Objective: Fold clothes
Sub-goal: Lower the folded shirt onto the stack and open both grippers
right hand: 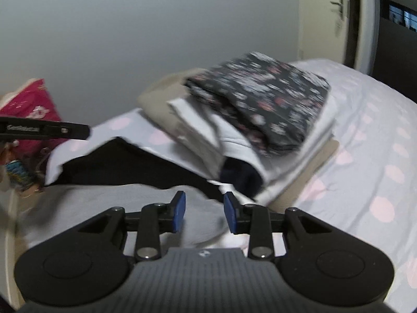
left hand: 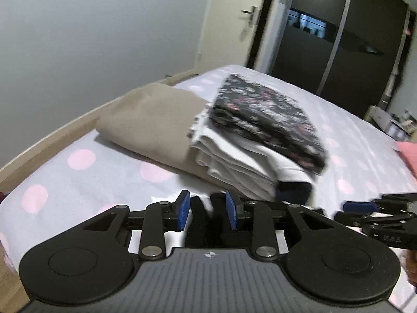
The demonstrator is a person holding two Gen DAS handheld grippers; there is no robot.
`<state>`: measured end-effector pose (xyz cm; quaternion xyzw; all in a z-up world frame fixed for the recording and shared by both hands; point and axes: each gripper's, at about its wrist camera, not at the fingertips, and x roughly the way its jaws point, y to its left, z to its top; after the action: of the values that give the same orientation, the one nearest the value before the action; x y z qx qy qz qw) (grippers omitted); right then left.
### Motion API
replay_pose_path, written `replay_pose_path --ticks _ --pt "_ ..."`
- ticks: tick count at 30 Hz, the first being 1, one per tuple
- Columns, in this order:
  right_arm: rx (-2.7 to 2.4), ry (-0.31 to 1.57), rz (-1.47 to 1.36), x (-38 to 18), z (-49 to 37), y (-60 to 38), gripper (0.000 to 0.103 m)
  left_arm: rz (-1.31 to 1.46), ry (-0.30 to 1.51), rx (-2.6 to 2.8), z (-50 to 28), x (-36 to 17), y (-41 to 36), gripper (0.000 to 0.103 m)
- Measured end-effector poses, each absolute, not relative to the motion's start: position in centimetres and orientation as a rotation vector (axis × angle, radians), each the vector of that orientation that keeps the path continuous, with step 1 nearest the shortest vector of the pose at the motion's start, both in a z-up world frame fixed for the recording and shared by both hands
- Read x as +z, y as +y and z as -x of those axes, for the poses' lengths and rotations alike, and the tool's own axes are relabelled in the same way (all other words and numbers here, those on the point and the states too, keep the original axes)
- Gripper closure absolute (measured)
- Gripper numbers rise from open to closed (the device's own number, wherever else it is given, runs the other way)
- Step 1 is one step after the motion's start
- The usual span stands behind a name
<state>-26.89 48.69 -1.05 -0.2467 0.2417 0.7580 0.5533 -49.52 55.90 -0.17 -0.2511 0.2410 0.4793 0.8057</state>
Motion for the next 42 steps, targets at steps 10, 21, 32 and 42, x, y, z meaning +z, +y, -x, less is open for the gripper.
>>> replay_pose_path --ticks 10,21,32,42 --pt "1.874 0.458 0.672 -1.3 30.9 44.2 0.068 0.491 0.764 0.922 47.4 -2.0 51.0 0.088" --pt "1.815 0.577 0.677 -3.5 30.5 45.2 0.069 0.548 0.733 0.979 49.4 -3.3 52.5 0.102" --pt "1.779 0.605 0.594 -0.4 29.5 42.4 0.063 0.511 0.719 1.015 47.9 -1.7 50.2 0.082" --pt "1.755 0.545 0.574 3.4 28.1 38.4 0.051 0.531 0.635 1.094 45.2 0.9 44.5 0.043"
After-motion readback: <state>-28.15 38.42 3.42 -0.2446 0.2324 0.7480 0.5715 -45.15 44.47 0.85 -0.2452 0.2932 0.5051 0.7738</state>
